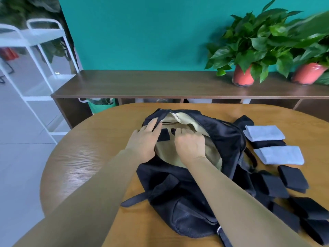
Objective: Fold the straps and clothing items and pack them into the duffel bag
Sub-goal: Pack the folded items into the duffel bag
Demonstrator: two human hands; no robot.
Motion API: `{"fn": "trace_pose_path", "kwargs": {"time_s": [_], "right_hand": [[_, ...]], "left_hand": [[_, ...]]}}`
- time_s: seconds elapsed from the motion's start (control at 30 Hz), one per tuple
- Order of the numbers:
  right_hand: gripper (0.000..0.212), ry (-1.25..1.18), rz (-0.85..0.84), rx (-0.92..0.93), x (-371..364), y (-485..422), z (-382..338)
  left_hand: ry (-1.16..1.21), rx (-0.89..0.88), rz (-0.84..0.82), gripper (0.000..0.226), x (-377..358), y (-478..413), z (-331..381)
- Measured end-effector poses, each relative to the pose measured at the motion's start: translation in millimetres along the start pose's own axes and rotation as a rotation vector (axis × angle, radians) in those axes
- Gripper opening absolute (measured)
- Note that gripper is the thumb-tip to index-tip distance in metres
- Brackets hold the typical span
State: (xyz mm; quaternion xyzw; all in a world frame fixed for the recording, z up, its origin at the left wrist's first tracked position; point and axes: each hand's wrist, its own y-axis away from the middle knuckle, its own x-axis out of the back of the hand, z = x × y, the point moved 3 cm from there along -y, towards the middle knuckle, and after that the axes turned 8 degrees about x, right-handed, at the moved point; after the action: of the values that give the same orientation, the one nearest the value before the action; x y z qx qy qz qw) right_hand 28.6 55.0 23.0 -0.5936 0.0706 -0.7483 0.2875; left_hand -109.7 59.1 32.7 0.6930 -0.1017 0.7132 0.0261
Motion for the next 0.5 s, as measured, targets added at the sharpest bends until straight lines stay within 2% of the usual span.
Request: {"fn": "trace_pose_path", "kwargs": {"time_s": [0.13,0.27,0.5], "right_hand": [[0.025,0.09,-0.175,-0.02,-21,-22,-5],[0.029,-0.059,-0.358,0.081,-46,-28,-9],[0.035,-0.166,-0.36,0.062,-68,-29,-11]], "left_hand": [[-0.003,-0.023,0.026,0.092,-4,-4,-3],[0.008,-0.031,0.02,0.092,-7,-5,-7],[0.004,-0.039,-0.007,0.091,-10,-6,-3]]}}
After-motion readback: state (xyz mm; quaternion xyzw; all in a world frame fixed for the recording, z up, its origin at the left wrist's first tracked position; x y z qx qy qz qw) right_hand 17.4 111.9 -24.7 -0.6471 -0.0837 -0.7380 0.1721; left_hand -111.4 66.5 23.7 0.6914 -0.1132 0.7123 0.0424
